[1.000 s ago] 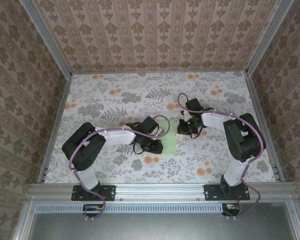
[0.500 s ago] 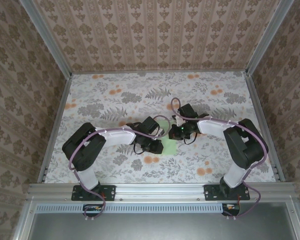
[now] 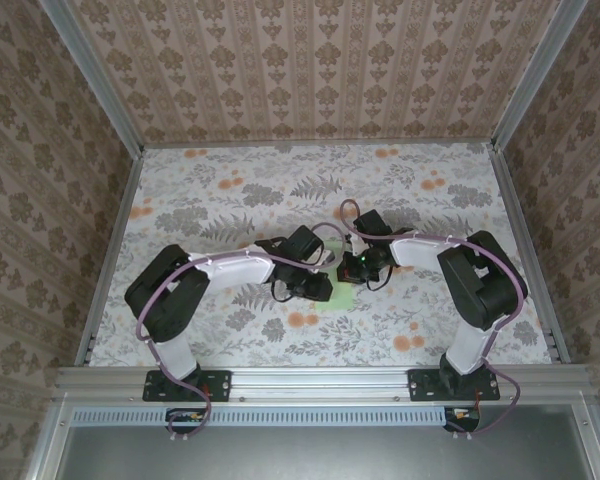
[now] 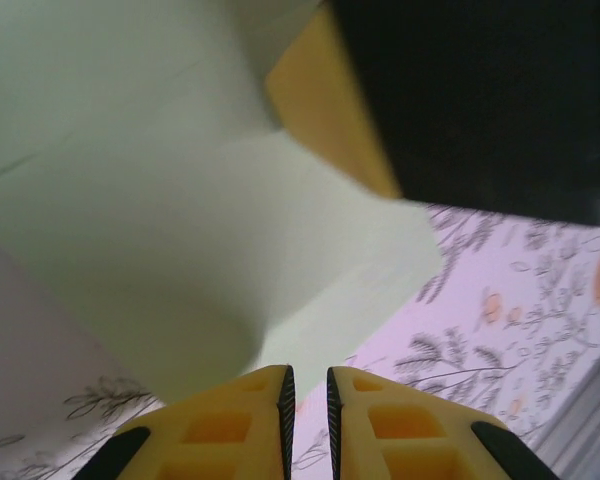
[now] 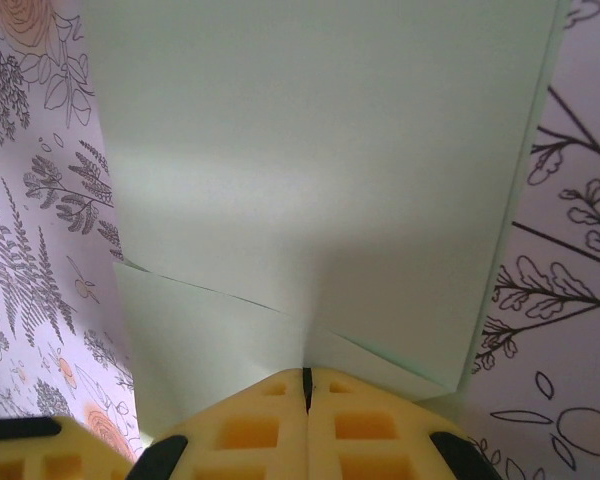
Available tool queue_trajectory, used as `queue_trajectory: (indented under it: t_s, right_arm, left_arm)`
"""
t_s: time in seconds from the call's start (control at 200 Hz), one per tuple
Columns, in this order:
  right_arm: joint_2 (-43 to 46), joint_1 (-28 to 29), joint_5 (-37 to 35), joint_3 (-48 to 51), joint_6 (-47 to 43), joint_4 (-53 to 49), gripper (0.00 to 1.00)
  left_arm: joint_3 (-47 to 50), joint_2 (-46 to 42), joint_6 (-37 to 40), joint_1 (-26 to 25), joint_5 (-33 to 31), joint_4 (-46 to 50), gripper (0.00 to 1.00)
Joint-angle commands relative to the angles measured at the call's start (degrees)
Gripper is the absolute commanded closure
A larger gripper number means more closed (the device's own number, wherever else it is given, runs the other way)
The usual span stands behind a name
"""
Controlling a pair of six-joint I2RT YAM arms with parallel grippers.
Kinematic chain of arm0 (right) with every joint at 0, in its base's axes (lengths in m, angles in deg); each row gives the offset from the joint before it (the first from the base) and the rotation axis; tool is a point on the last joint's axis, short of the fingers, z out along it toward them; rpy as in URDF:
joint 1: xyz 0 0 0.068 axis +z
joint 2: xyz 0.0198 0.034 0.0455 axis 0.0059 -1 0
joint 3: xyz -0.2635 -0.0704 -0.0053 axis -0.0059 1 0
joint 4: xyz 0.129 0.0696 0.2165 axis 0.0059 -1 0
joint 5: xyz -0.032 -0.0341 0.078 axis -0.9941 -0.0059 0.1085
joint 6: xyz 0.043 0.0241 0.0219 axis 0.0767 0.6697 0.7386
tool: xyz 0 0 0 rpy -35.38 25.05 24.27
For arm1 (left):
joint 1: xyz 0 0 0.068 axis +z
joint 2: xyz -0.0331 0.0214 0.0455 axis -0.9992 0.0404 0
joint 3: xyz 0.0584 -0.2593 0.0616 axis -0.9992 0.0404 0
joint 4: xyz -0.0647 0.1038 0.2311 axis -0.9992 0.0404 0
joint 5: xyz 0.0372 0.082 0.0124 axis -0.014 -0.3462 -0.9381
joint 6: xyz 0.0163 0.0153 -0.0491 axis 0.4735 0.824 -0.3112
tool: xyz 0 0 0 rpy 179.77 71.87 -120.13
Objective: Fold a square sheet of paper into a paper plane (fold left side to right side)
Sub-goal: Fold the triangle a second time at the center of the table.
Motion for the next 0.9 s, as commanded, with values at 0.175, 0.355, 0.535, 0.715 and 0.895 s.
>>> queue_trajectory:
  t_s: [0.175, 0.355, 0.535, 0.715, 0.895]
  right_arm:
    - [-2.3, 0.0, -3.3, 0.1, -0.7, -4.7, 1.00]
    - [-2.5, 0.1, -3.6, -0.1, -1.1, -4.9, 1.00]
    - [-2.6, 0.0, -3.9, 0.0, -1.1, -5.2, 1.00]
    - [-2.7, 0.0, -4.7, -0.7, -1.8, -6.6, 1.00]
    - [-3.3, 0.0, -5.5, -1.6, -2.4, -8.1, 1.00]
  left_arm:
    - [-2.3, 3.2, 0.4, 1.2, 4.2, -1.9, 0.84]
    - [-2.1, 4.9, 0.6, 1.8, 5.1, -3.0, 0.85]
    - [-1.5, 5.5, 0.9, 2.2, 4.5, -2.7, 0.85]
    - [0.8, 4.4, 1.3, 2.5, 4.0, -1.9, 0.86]
    - [3.2, 3.6, 1.9, 2.6, 3.8, -1.4, 0.87]
